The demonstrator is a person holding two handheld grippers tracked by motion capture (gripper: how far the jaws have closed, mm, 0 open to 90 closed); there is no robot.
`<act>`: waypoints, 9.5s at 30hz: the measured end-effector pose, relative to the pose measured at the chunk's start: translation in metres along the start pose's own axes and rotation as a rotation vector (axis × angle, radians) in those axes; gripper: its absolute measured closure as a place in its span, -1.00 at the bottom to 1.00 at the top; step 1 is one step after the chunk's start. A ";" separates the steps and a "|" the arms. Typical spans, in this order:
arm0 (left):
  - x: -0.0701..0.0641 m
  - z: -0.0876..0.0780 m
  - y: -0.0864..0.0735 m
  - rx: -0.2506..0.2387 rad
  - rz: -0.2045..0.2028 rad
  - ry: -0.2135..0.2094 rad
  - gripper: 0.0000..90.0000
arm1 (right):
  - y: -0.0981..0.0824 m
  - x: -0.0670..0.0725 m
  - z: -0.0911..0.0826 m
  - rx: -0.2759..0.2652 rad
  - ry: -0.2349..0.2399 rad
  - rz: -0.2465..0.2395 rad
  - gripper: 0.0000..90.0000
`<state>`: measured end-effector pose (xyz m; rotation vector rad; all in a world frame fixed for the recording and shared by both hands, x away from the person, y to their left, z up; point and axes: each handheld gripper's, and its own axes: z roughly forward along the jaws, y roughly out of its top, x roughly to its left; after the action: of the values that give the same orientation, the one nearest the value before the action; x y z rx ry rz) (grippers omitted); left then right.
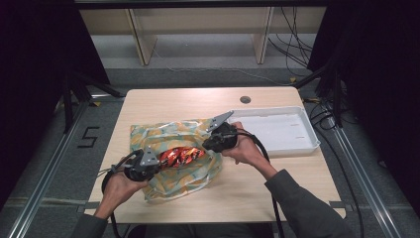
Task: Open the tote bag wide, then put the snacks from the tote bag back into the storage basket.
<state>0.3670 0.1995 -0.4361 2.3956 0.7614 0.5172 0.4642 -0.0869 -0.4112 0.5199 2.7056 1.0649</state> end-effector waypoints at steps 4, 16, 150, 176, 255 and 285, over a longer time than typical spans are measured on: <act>0.006 -0.015 0.003 -0.054 -0.006 -0.026 0.98 | 0.000 -0.004 -0.012 -0.023 -0.010 0.023 0.75; 0.022 -0.042 0.006 -0.134 -0.059 -0.076 0.98 | -0.005 -0.002 -0.014 -0.064 0.060 0.015 0.55; -0.018 -0.049 -0.074 -0.228 -0.319 0.136 -0.51 | 0.028 -0.064 -0.175 -0.453 -0.026 0.322 1.00; -0.016 -0.048 -0.075 -0.211 -0.309 0.134 -0.52 | -0.045 -0.092 -0.195 -0.425 -0.130 0.446 1.00; -0.011 -0.044 -0.075 -0.197 -0.248 0.107 -0.52 | -0.117 -0.137 -0.141 -0.375 -0.311 0.625 0.96; -0.010 -0.042 -0.074 -0.199 -0.235 0.102 -0.52 | -0.108 -0.146 -0.118 -0.294 -0.373 0.623 0.81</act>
<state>0.3084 0.2605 -0.4518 2.0771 0.9742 0.5915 0.5362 -0.2904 -0.3934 1.3947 2.0508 1.3049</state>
